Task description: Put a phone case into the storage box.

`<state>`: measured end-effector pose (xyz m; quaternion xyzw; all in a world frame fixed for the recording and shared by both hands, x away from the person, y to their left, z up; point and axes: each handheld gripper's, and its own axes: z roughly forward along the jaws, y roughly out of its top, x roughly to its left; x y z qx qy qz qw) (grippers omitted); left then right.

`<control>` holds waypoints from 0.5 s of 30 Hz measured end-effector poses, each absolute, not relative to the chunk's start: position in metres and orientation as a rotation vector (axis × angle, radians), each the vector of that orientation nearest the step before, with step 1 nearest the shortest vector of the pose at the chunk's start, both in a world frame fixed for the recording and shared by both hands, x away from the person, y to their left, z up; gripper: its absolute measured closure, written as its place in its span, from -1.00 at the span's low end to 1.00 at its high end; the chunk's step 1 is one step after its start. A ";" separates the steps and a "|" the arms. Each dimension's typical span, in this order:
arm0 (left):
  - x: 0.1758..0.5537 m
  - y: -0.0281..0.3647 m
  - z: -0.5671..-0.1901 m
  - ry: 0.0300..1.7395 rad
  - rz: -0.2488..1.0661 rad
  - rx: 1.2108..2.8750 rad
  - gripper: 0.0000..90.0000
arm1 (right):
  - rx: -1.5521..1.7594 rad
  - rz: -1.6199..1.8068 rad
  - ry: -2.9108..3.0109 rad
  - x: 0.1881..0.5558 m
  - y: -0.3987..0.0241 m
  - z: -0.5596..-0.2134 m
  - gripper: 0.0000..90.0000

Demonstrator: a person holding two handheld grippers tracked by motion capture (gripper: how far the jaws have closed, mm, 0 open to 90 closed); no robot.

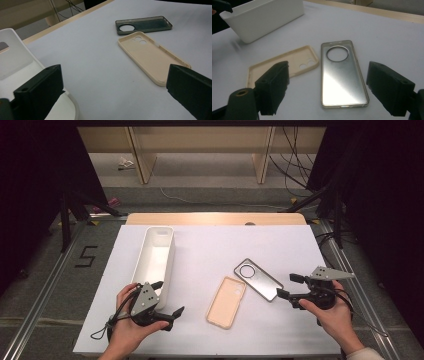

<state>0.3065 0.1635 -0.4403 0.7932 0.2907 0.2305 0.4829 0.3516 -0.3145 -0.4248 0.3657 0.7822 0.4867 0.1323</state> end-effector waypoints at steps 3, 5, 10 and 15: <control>0.307 0.163 -0.440 0.706 0.564 1.934 -0.99 | 1.058 1.405 2.265 0.352 -0.316 -0.425 -0.54; 0.307 0.163 -0.440 0.706 0.565 1.934 -0.99 | 1.062 1.392 2.256 0.355 -0.318 -0.425 -0.44; 0.306 0.162 -0.440 0.706 0.563 1.933 -0.98 | 1.161 1.131 2.283 0.376 -0.325 -0.428 0.62; 0.304 0.164 -0.440 0.699 0.568 1.936 -0.97 | 1.241 0.873 2.345 0.411 -0.327 -0.438 1.00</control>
